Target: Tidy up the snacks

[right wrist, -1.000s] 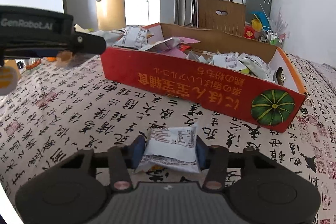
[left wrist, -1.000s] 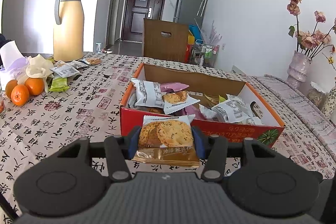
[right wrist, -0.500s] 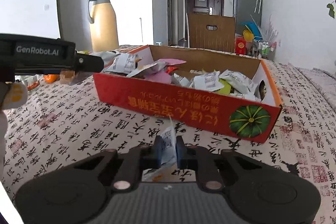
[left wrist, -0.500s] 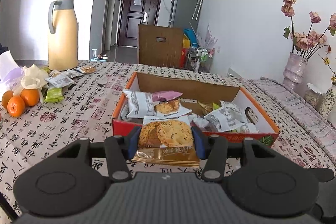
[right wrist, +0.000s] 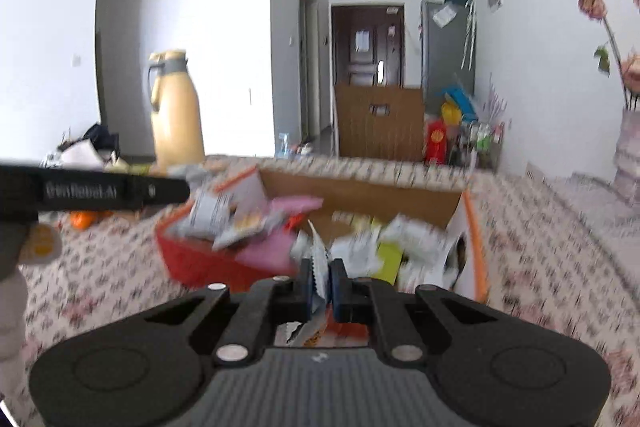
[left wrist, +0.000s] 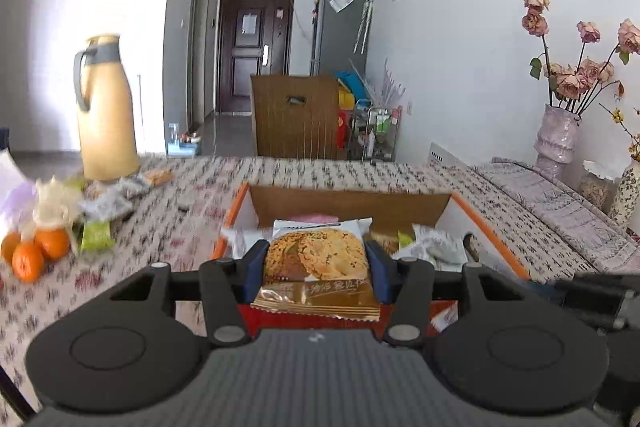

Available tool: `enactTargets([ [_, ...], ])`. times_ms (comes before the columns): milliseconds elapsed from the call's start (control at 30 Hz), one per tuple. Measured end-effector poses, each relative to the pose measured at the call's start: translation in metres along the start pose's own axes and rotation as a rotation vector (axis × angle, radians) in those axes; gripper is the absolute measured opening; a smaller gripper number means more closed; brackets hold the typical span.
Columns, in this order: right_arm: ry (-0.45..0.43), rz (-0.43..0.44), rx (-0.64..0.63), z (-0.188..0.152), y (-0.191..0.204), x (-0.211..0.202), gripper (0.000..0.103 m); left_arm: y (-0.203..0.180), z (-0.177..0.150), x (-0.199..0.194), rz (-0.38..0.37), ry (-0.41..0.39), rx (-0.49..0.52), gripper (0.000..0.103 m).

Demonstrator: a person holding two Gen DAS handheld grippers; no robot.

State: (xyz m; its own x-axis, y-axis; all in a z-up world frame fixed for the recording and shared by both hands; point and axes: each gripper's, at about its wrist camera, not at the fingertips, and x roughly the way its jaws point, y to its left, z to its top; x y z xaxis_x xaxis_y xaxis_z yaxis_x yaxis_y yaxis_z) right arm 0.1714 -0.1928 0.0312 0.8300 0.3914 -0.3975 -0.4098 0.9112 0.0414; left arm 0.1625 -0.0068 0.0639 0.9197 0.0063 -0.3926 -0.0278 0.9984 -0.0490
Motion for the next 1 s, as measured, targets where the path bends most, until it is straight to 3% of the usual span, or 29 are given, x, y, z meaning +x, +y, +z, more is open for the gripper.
enactTargets([
  [267, -0.066, -0.055, 0.036, 0.051, -0.022, 0.038, 0.008, -0.014, 0.034, 0.039, 0.032, -0.015, 0.037, 0.053],
  [500, -0.028, -0.105, 0.084, 0.055, -0.04, 0.089, 0.009, -0.008, 0.037, 0.086, 0.066, 0.043, 0.01, 0.053],
  [567, -0.015, -0.109, 0.1, 0.052, -0.044, 0.099, 0.009, -0.004, 0.033, 0.095, 0.071, 0.056, 0.002, 0.061],
  [633, -0.001, -0.115, 0.106, 0.047, -0.047, 0.105, 0.013, 0.002, 0.03, 0.097, 0.074, 0.054, -0.017, 0.09],
  [667, 0.002, -0.12, 0.108, 0.045, -0.049, 0.105, 0.018, 0.005, 0.028, 0.095, 0.083, 0.043, -0.024, 0.097],
  [733, 0.01, -0.12, 0.118, 0.041, -0.052, 0.106, 0.053, 0.009, 0.026, 0.09, 0.082, 0.013, -0.032, 0.103],
  [767, 0.008, -0.127, 0.122, 0.039, -0.053, 0.104, 0.083, 0.011, 0.024, 0.087, 0.066, 0.01, -0.036, 0.103],
  [800, -0.006, -0.14, 0.121, 0.037, -0.053, 0.101, 0.103, 0.013, 0.024, 0.085, 0.048, 0.011, -0.039, 0.103],
  [1000, -0.04, -0.136, 0.11, 0.025, -0.048, 0.07, 0.103, 0.017, 0.013, 0.054, 0.031, -0.028, -0.029, 0.103],
])
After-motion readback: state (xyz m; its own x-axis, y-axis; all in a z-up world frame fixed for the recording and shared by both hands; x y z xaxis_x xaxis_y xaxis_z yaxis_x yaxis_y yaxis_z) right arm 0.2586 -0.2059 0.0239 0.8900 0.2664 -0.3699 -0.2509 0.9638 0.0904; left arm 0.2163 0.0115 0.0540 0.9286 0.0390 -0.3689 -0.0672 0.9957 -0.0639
